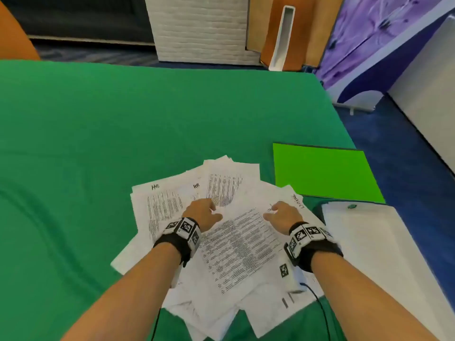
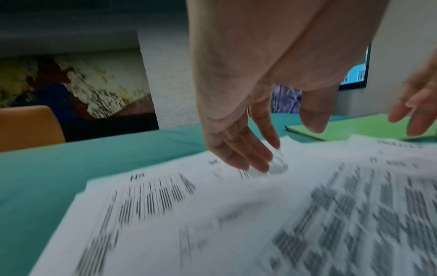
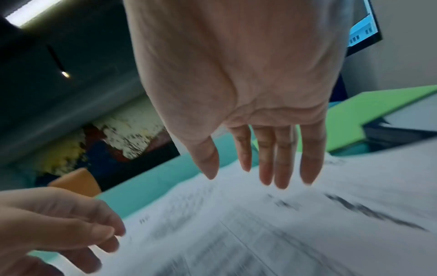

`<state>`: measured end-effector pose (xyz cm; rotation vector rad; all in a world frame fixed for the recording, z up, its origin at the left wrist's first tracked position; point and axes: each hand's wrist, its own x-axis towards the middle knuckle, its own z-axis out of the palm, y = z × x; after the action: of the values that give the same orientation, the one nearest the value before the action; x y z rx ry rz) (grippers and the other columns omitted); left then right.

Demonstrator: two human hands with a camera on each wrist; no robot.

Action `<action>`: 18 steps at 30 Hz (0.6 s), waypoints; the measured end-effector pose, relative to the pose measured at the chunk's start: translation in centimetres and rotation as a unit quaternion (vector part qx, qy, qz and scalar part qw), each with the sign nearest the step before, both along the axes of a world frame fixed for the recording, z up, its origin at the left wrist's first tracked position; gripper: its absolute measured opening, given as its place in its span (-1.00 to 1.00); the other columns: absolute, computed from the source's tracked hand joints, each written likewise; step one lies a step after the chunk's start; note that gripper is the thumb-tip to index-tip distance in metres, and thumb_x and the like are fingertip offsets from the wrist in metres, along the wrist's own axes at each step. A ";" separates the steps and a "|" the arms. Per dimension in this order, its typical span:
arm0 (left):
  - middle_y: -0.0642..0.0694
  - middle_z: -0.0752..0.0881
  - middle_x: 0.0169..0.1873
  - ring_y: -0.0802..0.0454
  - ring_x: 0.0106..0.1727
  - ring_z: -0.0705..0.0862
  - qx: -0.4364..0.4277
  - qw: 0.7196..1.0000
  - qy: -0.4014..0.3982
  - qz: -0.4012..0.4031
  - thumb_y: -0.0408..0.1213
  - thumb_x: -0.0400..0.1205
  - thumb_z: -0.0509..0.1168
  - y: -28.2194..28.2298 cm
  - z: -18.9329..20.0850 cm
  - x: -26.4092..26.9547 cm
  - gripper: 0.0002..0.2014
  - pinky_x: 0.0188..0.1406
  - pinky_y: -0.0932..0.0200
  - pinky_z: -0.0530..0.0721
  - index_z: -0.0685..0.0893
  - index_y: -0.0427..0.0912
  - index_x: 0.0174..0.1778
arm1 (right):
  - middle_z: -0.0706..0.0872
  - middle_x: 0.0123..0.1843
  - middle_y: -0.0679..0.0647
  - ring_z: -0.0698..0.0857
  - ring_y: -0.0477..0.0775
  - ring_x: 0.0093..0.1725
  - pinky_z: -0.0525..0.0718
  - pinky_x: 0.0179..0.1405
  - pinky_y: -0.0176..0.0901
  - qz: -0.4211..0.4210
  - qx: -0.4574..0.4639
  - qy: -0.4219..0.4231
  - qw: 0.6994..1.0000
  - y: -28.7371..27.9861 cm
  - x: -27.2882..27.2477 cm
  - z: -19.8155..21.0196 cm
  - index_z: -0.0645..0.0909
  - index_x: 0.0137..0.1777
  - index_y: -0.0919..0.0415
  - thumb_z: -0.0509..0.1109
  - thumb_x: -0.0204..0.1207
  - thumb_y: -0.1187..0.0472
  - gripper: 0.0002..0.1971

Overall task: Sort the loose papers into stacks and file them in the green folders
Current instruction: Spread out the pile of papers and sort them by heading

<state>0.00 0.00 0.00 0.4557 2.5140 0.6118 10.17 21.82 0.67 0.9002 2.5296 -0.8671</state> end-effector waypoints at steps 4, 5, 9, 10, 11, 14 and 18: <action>-0.18 0.57 0.29 -0.13 0.22 0.62 -0.058 0.998 -0.026 0.000 0.02 0.56 0.42 0.8 -3.1 1.3 -0.45 0.24 -0.02 0.62 0.50 -0.18 0.39 | 0.38 0.49 0.31 0.47 0.34 0.44 0.47 0.41 0.05 -0.054 0.046 -0.096 0.993 0.9 3.6 -3.1 0.31 0.52 0.29 0.36 0.56 -0.03 -0.37; -0.19 0.53 0.31 -0.15 0.24 0.61 -0.064 0.998 -0.023 -0.003 0.03 0.54 0.43 1.2 -3.5 1.4 -0.42 0.27 -0.04 0.61 0.49 -0.18 0.40 | 0.36 0.47 0.32 0.46 0.35 0.43 0.47 0.41 0.05 -0.068 0.050 -0.092 0.992 1.1 4.2 -3.6 0.30 0.51 0.30 0.37 0.55 0.00 -0.37; -0.17 0.44 0.34 -0.16 0.31 0.52 -0.069 0.997 0.017 -0.013 0.08 0.46 0.50 2.9 -4.3 1.1 -0.33 0.32 -0.12 0.57 0.47 -0.14 0.40 | 0.39 0.37 0.31 0.52 0.34 0.34 0.52 0.34 0.05 -0.102 0.052 -0.055 0.992 1.7 5.1 -4.4 0.32 0.43 0.32 0.44 0.49 0.08 -0.40; -0.16 0.42 0.35 -0.16 0.34 0.49 -0.069 0.997 0.025 -0.014 0.09 0.43 0.51 3.1 -4.5 1.1 -0.29 0.33 -0.13 0.56 0.45 -0.13 0.42 | 0.42 0.36 0.29 0.53 0.32 0.33 0.54 0.32 0.04 -0.109 0.042 -0.062 0.991 1.8 5.1 -4.5 0.33 0.42 0.31 0.46 0.48 0.08 -0.39; -0.15 0.41 0.36 -0.15 0.36 0.46 -0.070 0.997 0.031 -0.015 0.10 0.41 0.53 3.3 -4.5 1.0 -0.25 0.34 -0.13 0.54 0.43 -0.12 0.44 | 0.46 0.35 0.28 0.55 0.30 0.32 0.55 0.29 0.03 -0.115 0.035 -0.066 0.991 1.9 4.9 -4.7 0.35 0.42 0.30 0.48 0.47 0.07 -0.40; -0.14 0.39 0.39 -0.14 0.39 0.44 -0.057 0.998 0.031 -0.019 0.12 0.36 0.57 3.5 -4.6 0.4 -0.15 0.36 -0.14 0.53 0.37 -0.13 0.49 | 0.61 0.27 0.22 0.61 0.24 0.23 0.57 0.18 -0.04 -0.126 0.024 -0.051 0.990 2.4 4.2 -4.6 0.46 0.30 0.26 0.49 0.46 0.13 -0.53; -0.12 0.43 0.33 -0.13 0.27 0.54 -0.039 0.999 -0.018 -0.034 0.12 0.29 0.62 3.1 -4.5 -0.9 -0.11 0.28 -0.08 0.61 0.39 -0.18 0.43 | 0.68 0.22 0.15 0.64 0.17 0.21 0.55 0.12 -0.14 -0.098 0.015 -0.042 0.994 2.1 3.1 -4.4 0.56 0.24 0.22 0.48 0.50 0.12 -0.64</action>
<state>-0.89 3.15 -4.47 0.4940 2.4679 0.4896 13.23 23.91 -3.68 1.1852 2.4167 -0.8304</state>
